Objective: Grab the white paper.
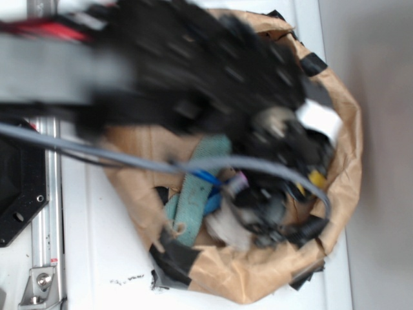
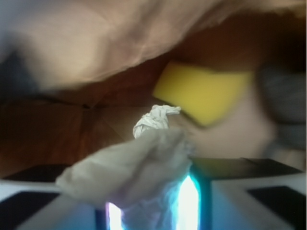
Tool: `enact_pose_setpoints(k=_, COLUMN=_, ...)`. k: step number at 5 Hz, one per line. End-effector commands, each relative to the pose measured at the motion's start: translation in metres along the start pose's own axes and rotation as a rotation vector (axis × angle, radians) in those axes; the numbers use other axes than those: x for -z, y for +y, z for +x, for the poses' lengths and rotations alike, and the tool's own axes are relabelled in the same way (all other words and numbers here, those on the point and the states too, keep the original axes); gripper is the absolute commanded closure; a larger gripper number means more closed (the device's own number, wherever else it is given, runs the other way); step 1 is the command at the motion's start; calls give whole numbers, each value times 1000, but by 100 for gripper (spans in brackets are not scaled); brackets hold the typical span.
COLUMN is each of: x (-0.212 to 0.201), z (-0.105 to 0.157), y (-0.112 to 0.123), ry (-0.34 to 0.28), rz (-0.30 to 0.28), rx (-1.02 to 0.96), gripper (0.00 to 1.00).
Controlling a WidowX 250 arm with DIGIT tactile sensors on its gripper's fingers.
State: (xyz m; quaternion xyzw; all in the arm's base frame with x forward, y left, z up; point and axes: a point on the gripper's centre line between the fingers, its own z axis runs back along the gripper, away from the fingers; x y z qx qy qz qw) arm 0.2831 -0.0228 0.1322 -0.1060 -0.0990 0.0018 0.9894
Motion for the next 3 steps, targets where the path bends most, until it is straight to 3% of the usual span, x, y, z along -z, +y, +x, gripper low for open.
enact_pose_setpoints(k=1, x=-61, z=-19, y=30, ry=-78, rz=138, rx=-90, gripper=100)
enact_pose_setpoints(k=3, x=-51, z=-21, y=29, ry=-90, rz=190, rx=-115, gripper=100)
